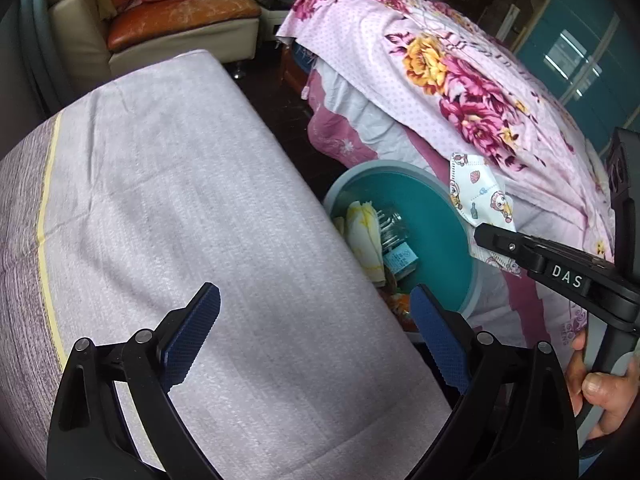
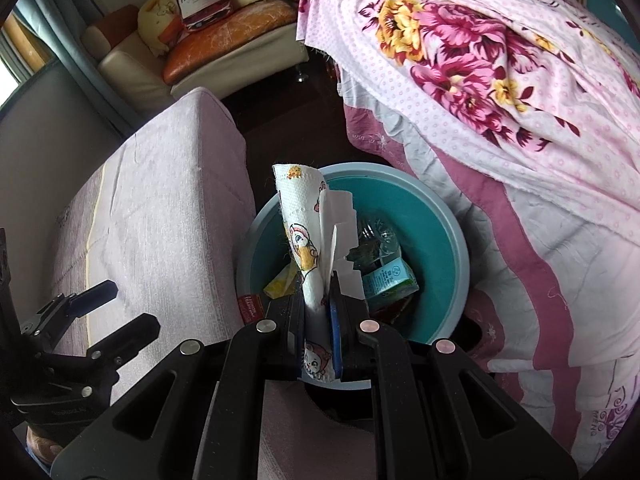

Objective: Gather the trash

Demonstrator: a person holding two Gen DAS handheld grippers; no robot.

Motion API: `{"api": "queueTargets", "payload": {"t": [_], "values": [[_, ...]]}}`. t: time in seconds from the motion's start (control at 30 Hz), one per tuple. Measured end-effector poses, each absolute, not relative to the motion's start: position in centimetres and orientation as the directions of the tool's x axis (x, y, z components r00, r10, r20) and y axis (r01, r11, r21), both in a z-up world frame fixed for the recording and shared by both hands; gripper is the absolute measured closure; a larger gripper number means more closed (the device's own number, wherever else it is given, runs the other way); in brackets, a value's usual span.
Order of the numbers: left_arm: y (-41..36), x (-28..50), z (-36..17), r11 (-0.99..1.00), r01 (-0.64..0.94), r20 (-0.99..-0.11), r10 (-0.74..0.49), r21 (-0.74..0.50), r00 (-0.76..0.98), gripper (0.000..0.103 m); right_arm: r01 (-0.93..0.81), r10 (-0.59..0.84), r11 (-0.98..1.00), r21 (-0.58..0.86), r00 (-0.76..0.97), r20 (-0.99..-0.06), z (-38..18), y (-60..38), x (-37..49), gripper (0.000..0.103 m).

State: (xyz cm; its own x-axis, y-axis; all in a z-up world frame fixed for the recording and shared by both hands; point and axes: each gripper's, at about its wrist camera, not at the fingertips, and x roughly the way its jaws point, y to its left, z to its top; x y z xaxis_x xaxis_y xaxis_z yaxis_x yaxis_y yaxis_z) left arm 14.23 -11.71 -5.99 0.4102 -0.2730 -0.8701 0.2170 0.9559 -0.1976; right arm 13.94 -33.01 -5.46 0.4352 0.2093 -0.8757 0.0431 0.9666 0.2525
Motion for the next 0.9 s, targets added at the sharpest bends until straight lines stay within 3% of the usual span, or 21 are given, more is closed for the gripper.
{"api": "queueTargets", "payload": {"t": [0.3, 0.37, 0.43, 0.5, 0.67, 0.9], "values": [[-8.9, 14.0, -6.3, 0.960, 0.180, -0.863, -0.271, -0.213, 0.426, 0.007, 0.049, 0.167, 0.978, 0.201, 0.389, -0.906, -6.7, -31.2, 15.2, 0.087], [-8.7, 14.1, -6.4, 0.960, 0.178, -0.862, -0.273, -0.216, 0.427, 0.007, 0.054, 0.149, 0.981, 0.184, 0.386, -0.910, -6.9, -30.8, 15.3, 0.063], [-8.4, 14.0, -6.5, 0.960, 0.175, -0.862, -0.275, -0.220, 0.426, 0.007, 0.052, 0.138, 0.984, 0.171, 0.389, -0.911, -7.0, -30.4, 15.3, 0.053], [-8.2, 14.1, -6.7, 0.959, 0.172, -0.863, -0.278, -0.224, 0.422, 0.007, 0.053, 0.130, 0.985, 0.162, 0.382, -0.915, -7.2, -30.2, 15.4, 0.050], [-7.9, 14.1, -7.0, 0.960, 0.172, -0.870, -0.274, -0.221, 0.410, 0.007, 0.060, 0.123, 0.986, 0.157, 0.381, -0.916, -7.0, -29.9, 15.2, 0.029], [-7.7, 13.5, -6.1, 0.965, 0.168, -0.863, -0.256, -0.202, 0.435, 0.007, 0.044, 0.139, 0.985, 0.168, 0.375, -0.917, -6.4, -29.9, 15.3, 0.020]]}}
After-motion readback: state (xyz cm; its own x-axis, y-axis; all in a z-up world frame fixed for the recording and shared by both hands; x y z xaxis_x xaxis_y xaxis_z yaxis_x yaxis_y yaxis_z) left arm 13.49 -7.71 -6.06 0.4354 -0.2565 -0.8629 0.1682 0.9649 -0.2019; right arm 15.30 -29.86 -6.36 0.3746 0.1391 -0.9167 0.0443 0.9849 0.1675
